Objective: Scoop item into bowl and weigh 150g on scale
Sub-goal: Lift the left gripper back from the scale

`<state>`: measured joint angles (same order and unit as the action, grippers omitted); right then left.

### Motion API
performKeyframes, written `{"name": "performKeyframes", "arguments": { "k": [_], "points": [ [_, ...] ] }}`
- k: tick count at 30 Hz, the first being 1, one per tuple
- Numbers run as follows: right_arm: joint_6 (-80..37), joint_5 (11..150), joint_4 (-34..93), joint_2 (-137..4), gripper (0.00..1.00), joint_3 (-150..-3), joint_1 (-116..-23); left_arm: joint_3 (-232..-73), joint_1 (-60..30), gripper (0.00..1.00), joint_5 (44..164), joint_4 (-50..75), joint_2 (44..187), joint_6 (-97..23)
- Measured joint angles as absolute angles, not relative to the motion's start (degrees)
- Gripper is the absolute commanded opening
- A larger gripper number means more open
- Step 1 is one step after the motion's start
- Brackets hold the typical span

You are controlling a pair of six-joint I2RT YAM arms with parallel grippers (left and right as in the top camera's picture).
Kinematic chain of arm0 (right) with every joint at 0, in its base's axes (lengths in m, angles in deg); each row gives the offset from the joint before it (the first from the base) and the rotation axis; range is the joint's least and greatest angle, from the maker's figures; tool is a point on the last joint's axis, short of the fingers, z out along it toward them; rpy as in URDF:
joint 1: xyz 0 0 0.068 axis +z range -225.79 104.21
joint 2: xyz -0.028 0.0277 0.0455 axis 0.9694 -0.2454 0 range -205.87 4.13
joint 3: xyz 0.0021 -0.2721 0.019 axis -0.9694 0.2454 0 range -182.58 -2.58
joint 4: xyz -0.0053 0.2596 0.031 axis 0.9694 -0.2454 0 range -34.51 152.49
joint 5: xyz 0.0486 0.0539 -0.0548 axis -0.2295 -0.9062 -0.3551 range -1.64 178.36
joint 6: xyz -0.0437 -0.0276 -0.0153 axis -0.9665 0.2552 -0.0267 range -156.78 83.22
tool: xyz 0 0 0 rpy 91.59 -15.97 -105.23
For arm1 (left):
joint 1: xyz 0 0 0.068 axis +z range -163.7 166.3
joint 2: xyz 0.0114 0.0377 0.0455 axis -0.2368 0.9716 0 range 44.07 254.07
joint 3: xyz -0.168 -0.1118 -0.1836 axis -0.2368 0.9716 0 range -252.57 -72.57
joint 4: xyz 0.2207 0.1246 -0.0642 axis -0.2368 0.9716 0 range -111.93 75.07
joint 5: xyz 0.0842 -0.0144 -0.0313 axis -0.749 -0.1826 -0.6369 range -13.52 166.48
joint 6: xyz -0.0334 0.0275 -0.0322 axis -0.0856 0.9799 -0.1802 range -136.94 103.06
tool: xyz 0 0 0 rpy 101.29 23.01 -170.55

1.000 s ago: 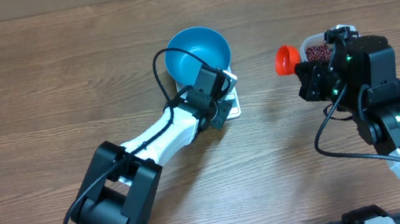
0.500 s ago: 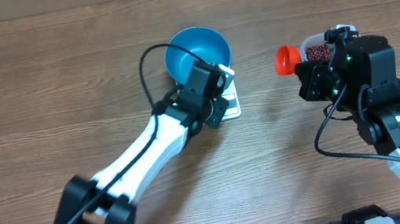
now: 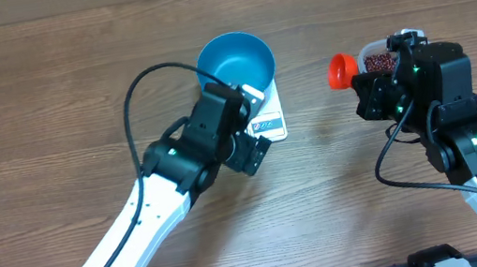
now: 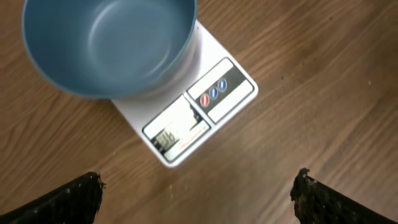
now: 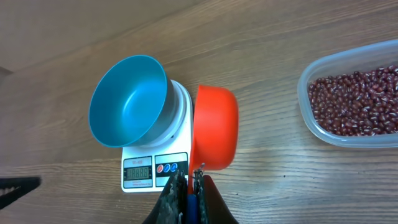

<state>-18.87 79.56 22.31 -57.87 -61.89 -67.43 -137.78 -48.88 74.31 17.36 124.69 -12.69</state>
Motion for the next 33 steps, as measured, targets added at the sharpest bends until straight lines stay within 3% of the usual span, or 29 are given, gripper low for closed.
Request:
{"name": "performKeyframes", "arguments": {
  "k": [15, 33],
  "points": [
    [-18.9, 79.9, 21.3, -57.9, 0.04, -61.9, -67.5, -137.7, -41.2, 1.0, 81.3, 20.8, 110.5, -10.5],
    [-18.9, 80.3, 21.3, -57.9, 0.04, -61.9, -67.4, -132.4, -38.6, 1.0, 83.0, 17.2, 111.8, -13.4]
  ]
}}
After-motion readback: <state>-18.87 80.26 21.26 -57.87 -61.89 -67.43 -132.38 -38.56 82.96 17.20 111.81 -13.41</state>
